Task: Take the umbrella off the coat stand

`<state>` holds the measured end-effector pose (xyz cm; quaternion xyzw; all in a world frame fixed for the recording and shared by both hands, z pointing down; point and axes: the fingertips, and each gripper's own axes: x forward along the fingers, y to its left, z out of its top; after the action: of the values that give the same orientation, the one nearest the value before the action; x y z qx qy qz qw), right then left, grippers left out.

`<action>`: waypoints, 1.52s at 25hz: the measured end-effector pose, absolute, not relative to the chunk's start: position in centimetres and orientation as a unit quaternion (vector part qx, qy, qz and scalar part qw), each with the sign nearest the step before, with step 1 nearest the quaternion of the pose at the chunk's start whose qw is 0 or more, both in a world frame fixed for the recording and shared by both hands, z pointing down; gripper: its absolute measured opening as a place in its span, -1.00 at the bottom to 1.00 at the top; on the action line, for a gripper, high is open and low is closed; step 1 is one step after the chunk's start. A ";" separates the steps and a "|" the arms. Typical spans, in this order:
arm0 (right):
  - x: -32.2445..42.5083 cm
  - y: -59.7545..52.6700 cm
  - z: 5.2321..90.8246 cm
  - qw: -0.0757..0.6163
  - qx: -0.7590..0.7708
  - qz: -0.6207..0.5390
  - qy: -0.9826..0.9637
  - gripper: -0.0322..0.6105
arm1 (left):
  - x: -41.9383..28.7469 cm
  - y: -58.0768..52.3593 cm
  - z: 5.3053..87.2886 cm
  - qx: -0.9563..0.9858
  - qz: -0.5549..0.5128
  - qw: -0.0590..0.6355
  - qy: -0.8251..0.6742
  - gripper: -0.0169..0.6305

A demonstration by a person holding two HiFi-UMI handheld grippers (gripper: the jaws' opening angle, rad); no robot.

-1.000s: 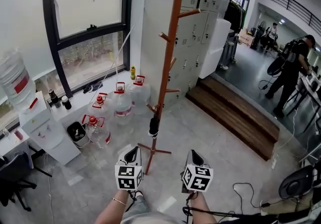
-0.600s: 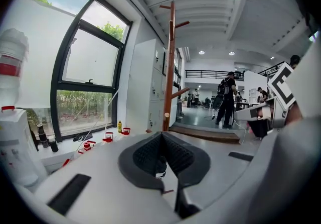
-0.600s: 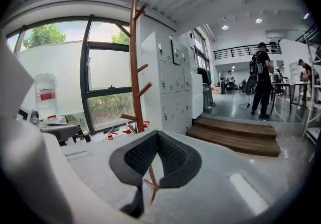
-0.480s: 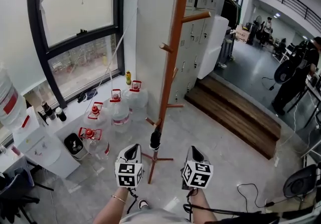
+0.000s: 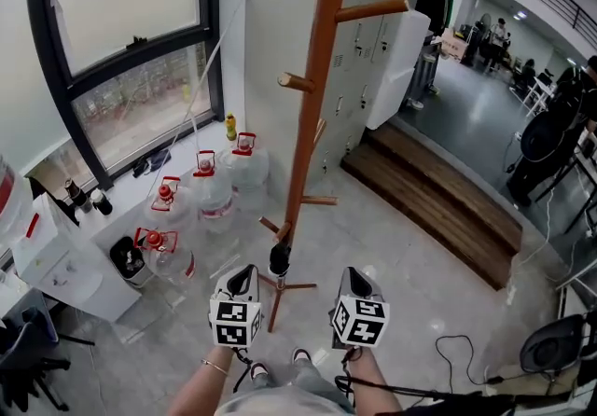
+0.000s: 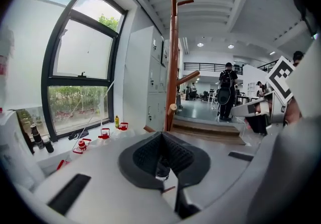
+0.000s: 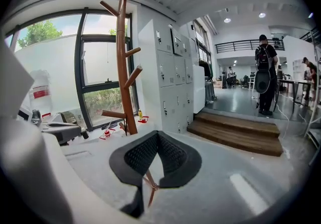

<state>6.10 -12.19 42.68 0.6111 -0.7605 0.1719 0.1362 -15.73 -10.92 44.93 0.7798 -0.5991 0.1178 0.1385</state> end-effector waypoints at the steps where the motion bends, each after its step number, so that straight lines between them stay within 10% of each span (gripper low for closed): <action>1: 6.0 -12.8 42.5 0.138 0.605 0.170 -0.765 -0.89 | -15.6 -11.1 45.1 0.776 0.118 0.143 -0.602 -0.93; 38: 8.7 -14.3 54.2 0.189 0.580 0.251 -0.751 -0.89 | -12.1 -13.3 57.4 0.762 0.193 0.210 -0.581 -0.93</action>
<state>8.68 -14.32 54.20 0.5801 -0.7514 0.2514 0.1889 -12.12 -13.31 57.45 0.7621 -0.5813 0.1931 0.2097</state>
